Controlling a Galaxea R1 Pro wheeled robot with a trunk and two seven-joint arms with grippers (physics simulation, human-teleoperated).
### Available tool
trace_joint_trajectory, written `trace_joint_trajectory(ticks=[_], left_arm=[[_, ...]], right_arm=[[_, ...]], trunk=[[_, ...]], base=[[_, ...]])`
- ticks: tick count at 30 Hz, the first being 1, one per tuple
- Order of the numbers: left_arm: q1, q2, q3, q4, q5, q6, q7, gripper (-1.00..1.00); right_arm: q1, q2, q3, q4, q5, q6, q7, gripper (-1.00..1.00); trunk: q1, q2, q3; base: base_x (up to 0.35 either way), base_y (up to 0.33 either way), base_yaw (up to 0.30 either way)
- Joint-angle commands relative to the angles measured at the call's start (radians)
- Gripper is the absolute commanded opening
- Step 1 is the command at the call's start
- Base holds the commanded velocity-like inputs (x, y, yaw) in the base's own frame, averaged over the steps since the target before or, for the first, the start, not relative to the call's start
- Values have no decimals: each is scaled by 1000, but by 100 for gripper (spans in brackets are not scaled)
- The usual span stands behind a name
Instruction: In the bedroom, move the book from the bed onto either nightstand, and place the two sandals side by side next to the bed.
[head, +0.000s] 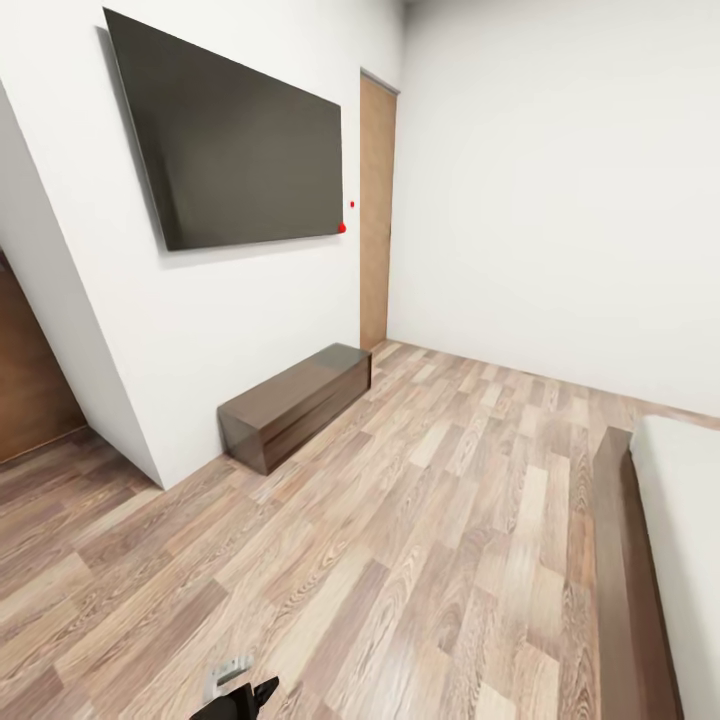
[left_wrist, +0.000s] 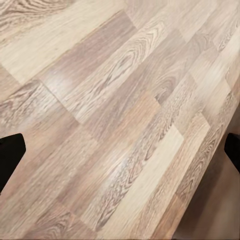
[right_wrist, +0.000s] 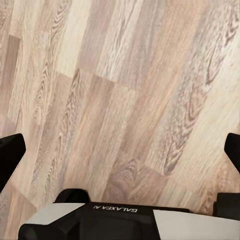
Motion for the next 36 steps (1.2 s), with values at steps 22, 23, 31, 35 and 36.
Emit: trace_joint_trajectory(ticks=[22,23,31,35,36], left_arm=[[-1,0,-3,2,9,-2,-4,100],[-1,0,-3,2,9,-2,-4,100],[-1,1,-3,2,9,-2,-4,100],[-1,2,-3,2,9,-2,-4,100],[-1,2,-3,2,9,-2,-4,100]], right_arm=[[-2,0,-1,2,-10,-1,5,100],[-2,0,-1,2,-11,-1,6,100],[-2,0,-1,2,-11,-1,6,100],[-2,0,-1,2,-10,-1,7,100],[-2,0,-1,2,-10,-1,7,100]], trunk=[[1,-1,-1],[1,-1,-1],[1,-1,-1],[1,-1,-1],[1,-1,-1]], base=[[331,0,-158],[331,0,-299],[316,0,-299],[266,52,-281],[249,137,-188]])
